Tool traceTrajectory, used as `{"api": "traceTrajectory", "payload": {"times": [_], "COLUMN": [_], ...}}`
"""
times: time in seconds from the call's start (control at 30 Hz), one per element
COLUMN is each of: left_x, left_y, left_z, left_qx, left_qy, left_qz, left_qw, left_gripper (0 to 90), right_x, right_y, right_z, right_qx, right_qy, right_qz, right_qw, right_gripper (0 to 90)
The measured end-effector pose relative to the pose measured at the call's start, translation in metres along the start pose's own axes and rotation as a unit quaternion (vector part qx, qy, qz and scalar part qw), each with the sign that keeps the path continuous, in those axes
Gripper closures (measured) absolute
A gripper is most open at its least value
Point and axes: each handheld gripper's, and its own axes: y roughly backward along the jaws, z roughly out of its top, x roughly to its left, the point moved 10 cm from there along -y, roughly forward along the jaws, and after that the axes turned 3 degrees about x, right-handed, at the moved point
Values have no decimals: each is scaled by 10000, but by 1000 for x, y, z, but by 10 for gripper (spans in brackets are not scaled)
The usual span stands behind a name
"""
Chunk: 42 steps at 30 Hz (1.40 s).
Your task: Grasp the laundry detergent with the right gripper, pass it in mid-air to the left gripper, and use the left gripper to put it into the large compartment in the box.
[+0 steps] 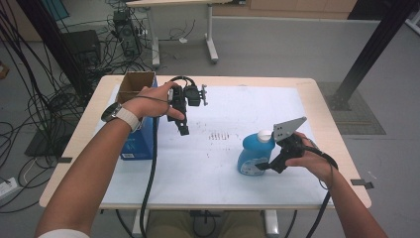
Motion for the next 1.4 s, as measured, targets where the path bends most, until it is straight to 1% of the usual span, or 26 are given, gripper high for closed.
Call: {"api": "traceTrajectory", "payload": {"times": [0.13,0.63,1.23,1.4], "left_x": [0,0,0,0], "left_y": [0,-1,-2,-2], "left_z": [0,0,1,1], "left_qx": [-2,-14,-5,6], "left_qy": [2,7,13,4], "left_qz": [-2,0,-10,-7], "left_qw": [10000,10000,10000,10000], "left_gripper": [111,114,114,115], "right_x": [0,1,2,2], "right_y": [-1,-3,-5,-6], "right_z": [-1,-2,-1,-2], "right_qx": [-12,-126,-264,-259], "right_qy": [-5,12,29,38], "right_qz": [33,106,129,133], "right_qw": [10000,9999,9996,9996], "right_gripper": [111,158,194,207]}}
